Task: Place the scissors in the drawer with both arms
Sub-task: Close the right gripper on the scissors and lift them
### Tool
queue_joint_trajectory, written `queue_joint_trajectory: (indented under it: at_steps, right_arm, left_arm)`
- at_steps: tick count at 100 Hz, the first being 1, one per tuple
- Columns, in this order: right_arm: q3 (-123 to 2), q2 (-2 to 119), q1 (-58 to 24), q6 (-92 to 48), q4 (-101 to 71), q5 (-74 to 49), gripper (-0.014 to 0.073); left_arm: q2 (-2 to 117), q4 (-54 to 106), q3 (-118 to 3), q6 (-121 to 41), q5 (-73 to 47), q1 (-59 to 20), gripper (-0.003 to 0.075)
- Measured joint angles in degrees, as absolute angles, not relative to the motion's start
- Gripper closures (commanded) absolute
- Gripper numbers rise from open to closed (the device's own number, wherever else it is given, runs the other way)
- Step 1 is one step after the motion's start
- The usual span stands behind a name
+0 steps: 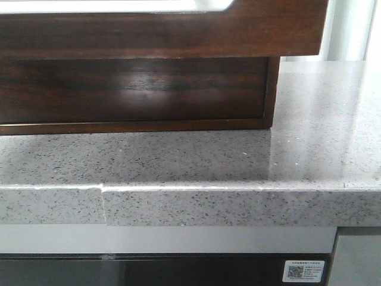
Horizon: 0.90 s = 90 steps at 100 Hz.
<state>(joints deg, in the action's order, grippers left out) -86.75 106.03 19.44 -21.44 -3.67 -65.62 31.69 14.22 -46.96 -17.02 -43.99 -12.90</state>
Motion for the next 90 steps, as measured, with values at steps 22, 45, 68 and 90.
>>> queue_joint_trajectory:
  at_steps: [22,45,68,90]
  right_arm:
    - [-86.9,106.6,19.4,-21.4,-3.4,-66.2,0.0408]
    - [-87.0,106.6,19.4,-21.4,-3.4,-66.3,0.0566]
    - [-87.0,106.6,19.4,-21.5,-3.4,-66.3,0.0595]
    - [-87.1,104.7,19.3,-21.5,-3.7,-66.8,0.0595]
  left_arm:
    - [31.7,14.2,-47.0,-17.0,-44.0,-12.9,0.0313]
    - [31.7,14.2,-47.0,-17.0,-44.0,-12.9,0.0313]
    - [31.7,14.2,-47.0,-17.0,-44.0,-12.9,0.0313]
    - [31.7,14.2,-47.0,-17.0,-44.0,-12.9,0.0313]
